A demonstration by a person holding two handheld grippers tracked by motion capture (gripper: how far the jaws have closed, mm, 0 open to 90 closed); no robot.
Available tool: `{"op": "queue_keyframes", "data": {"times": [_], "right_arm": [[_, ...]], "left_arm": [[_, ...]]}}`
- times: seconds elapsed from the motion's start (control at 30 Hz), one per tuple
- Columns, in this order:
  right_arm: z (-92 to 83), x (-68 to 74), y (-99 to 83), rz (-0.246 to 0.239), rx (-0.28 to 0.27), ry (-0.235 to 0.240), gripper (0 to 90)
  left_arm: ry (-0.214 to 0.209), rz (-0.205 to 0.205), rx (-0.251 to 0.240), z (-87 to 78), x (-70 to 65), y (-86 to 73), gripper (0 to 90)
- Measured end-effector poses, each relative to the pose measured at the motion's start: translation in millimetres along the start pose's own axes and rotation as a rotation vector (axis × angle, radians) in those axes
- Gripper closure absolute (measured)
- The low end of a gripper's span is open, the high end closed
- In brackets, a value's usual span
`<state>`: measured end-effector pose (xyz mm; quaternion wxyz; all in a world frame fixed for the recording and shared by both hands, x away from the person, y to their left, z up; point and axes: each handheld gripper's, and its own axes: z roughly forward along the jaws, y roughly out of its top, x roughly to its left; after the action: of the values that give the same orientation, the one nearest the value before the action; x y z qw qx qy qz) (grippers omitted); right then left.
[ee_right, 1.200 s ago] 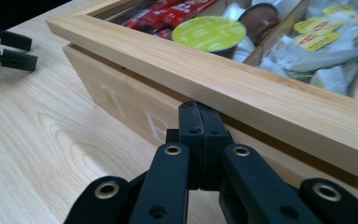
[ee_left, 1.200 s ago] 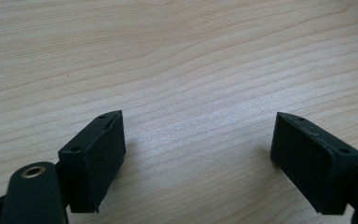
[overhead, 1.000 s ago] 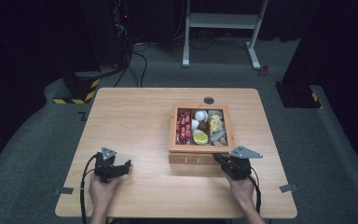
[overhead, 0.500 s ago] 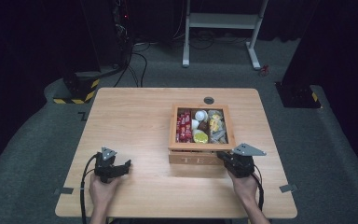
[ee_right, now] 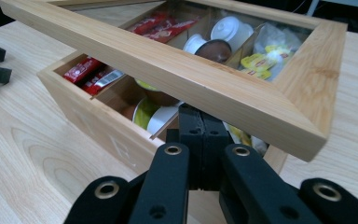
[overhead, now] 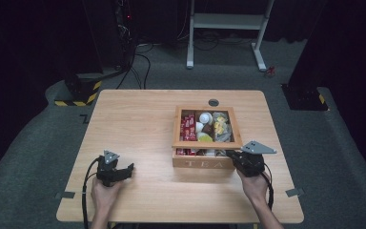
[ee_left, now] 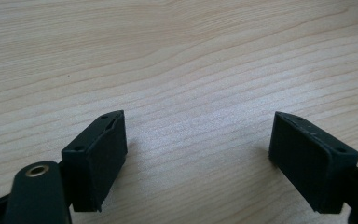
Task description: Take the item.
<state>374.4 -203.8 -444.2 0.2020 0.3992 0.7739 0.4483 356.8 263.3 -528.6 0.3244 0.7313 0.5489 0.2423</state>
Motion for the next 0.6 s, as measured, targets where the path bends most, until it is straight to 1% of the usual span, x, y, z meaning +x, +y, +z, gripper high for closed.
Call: {"op": "queue_keyframes", "data": {"times": [0.1,0.17,0.2,0.27,0.3,0.37,0.43,0.47,0.5,0.57,0.6], "right_arm": [[-1.9,-1.7,3.6,-0.006,-0.003,-0.004,90.0],[-3.2,-2.7,6.5,-0.001,-0.004,-0.001,90.0],[-3.7,-2.9,7.9,-0.004,-0.003,-0.002,90.0],[-4.6,-3.1,10.8,-0.003,-0.002,-0.003,90.0],[-4.9,-3.3,12.3,-0.002,-0.003,-0.002,90.0],[-5.7,-4.1,15.1,-0.004,-0.009,0.0,90.0],[-6.5,-4.4,17.1,-0.002,-0.009,0.0,90.0],[-6.9,-4.6,19.5,-0.004,-0.013,-0.001,90.0],[-6.9,-4.6,19.5,-0.004,-0.013,-0.001,90.0],[-8.0,-5.5,22.9,-0.009,-0.017,-0.002,90.0],[-8.0,-5.5,22.9,-0.009,-0.017,-0.002,90.0]], "left_arm": [[-0.002,0.007,-0.008,-0.2,-0.7,-0.2,22.9],[-0.007,0.008,-0.009,-0.2,-1.9,-0.1,24.0],[-0.008,0.016,-0.006,-0.3,-2.0,0.1,24.1],[-0.017,0.017,-0.011,0.2,-4.0,0.1,24.3],[-0.023,0.024,-0.009,0.1,-4.7,0.3,24.5],[-0.027,0.025,-0.005,-0.3,-6.1,0.6,25.2],[-0.043,0.022,-0.006,-1.1,-6.9,1.1,26.7],[-0.066,0.012,-0.007,-2.2,-7.9,2.5,27.0],[-0.066,0.012,-0.007,-2.2,-7.9,2.5,27.2],[-0.079,0.031,-0.02,-5.4,-10.4,6.1,27.6],[-0.079,0.031,-0.02,-5.4,-10.4,6.1,27.6]]}}
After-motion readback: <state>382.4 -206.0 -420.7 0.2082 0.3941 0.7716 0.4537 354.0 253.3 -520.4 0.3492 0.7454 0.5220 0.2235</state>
